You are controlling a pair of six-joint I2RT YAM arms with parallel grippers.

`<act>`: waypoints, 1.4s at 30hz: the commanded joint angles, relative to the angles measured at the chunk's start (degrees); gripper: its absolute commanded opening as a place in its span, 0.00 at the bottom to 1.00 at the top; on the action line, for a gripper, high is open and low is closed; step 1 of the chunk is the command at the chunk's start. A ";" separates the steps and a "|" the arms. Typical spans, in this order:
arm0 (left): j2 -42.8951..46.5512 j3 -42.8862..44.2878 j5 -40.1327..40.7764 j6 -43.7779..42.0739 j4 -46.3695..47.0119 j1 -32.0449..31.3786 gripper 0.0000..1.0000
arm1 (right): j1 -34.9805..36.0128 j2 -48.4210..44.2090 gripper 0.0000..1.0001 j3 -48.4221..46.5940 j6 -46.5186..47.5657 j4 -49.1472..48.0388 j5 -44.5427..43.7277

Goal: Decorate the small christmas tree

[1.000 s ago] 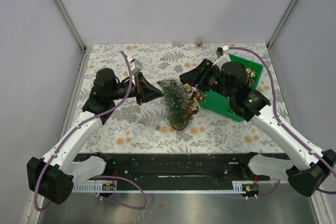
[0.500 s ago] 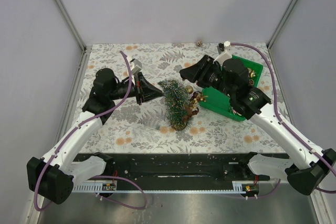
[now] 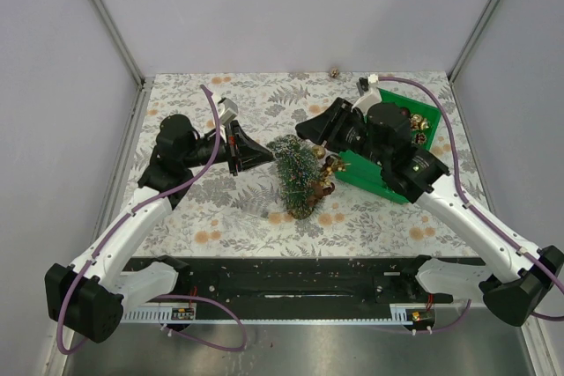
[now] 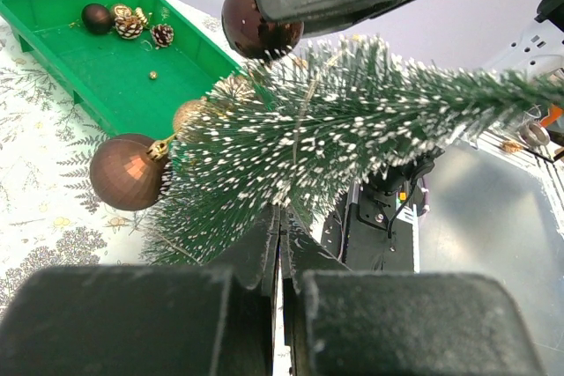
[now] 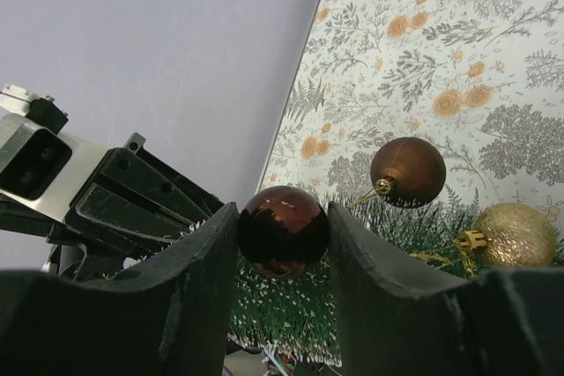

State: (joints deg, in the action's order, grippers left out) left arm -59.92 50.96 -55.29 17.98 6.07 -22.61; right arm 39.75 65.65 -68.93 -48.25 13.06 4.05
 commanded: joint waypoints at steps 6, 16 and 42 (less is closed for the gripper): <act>1.21 -0.51 -0.08 0.74 4.48 -0.24 0.00 | 2.53 -1.92 0.00 0.11 -0.53 -1.81 -0.62; 1.47 -0.86 0.00 1.01 4.66 -0.24 0.00 | 2.70 -4.03 0.00 -1.39 2.19 1.61 -5.27; 1.03 -0.77 0.27 2.41 6.59 -0.42 0.00 | 2.88 -5.35 0.00 -1.30 1.41 1.00 -4.23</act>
State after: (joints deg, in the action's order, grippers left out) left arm -59.72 50.06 -55.27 19.99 8.73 -22.83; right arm 41.85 62.35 -68.99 -46.24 16.23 -0.56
